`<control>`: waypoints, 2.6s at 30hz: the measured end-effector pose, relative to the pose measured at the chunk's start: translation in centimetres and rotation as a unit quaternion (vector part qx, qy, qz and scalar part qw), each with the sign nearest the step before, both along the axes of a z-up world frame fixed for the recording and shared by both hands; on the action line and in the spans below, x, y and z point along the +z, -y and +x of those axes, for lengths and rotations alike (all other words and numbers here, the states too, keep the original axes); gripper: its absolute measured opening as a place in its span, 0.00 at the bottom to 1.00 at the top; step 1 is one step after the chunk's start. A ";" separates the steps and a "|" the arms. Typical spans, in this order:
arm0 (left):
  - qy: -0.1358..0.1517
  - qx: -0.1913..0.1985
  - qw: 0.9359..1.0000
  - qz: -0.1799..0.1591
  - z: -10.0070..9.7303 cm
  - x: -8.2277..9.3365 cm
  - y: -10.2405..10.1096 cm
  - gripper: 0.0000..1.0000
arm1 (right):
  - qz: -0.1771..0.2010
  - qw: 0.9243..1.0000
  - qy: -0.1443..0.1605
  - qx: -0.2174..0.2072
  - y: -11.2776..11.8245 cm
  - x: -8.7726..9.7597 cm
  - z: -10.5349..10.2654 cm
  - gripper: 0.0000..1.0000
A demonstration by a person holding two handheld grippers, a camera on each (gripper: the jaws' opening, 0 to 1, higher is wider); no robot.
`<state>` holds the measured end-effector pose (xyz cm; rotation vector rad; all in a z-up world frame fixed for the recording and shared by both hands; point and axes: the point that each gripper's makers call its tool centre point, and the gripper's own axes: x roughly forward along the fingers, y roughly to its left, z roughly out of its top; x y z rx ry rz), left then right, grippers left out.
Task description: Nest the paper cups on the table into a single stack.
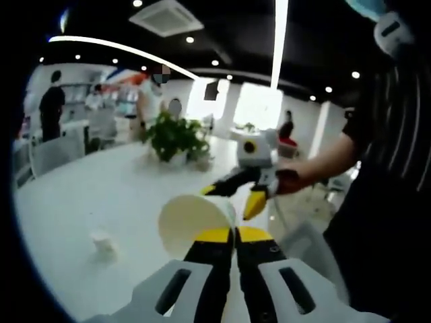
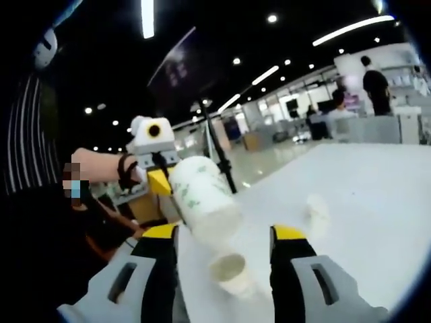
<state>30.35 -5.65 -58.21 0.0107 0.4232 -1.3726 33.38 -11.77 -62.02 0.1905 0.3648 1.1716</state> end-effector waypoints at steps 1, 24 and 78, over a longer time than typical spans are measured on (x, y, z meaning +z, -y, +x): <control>0.000 0.000 1.000 0.001 0.0 0.0 0.0 0.00 | -0.001 1.000 -0.001 -0.004 0.3 0.0 0.1 0.53; -0.006 -0.006 1.000 0.014 -0.3 -1.0 -0.1 0.00 | -0.037 0.990 0.021 -0.132 5.5 -0.7 3.4 0.96; 0.101 -0.140 0.919 0.354 -1.3 -9.9 -3.5 0.00 | -0.070 0.984 0.050 -0.159 8.1 -1.1 3.0 0.97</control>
